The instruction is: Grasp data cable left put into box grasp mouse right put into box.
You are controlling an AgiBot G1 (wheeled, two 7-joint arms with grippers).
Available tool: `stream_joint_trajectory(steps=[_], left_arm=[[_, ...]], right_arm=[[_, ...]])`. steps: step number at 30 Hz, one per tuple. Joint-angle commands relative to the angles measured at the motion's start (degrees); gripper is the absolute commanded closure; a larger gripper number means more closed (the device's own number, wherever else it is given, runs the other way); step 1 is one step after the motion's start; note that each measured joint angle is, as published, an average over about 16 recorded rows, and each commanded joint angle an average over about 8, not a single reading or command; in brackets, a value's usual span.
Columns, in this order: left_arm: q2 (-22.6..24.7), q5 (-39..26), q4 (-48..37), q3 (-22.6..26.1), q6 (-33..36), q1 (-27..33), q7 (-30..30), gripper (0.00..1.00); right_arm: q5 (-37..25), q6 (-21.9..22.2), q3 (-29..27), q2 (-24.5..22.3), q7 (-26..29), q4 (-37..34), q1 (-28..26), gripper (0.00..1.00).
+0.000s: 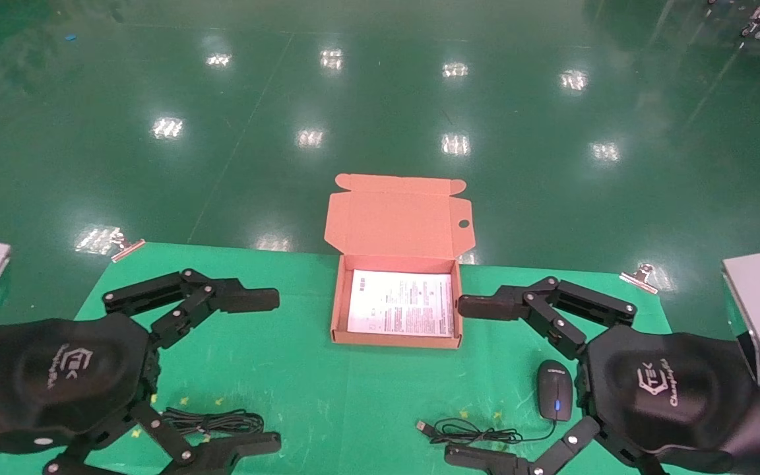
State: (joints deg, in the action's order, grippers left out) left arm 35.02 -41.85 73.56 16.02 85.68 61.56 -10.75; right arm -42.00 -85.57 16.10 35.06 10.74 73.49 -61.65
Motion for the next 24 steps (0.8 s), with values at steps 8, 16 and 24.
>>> stream_joint_trajectory(steps=[8,16,24], left_arm=[[0.00,0.00,0.00,0.00,0.00,0.00,0.00,0.00],[0.00,0.00,0.00,0.00,0.00,0.00,0.00,0.00],[0.00,0.00,0.00,0.00,0.00,0.00,0.00,0.00]], right_arm=[[0.00,0.00,0.00,0.00,0.00,0.00,0.00,0.00],[0.00,0.00,0.00,0.00,0.00,0.00,0.00,0.00],[0.00,0.00,0.00,0.00,0.00,0.00,0.00,0.00]])
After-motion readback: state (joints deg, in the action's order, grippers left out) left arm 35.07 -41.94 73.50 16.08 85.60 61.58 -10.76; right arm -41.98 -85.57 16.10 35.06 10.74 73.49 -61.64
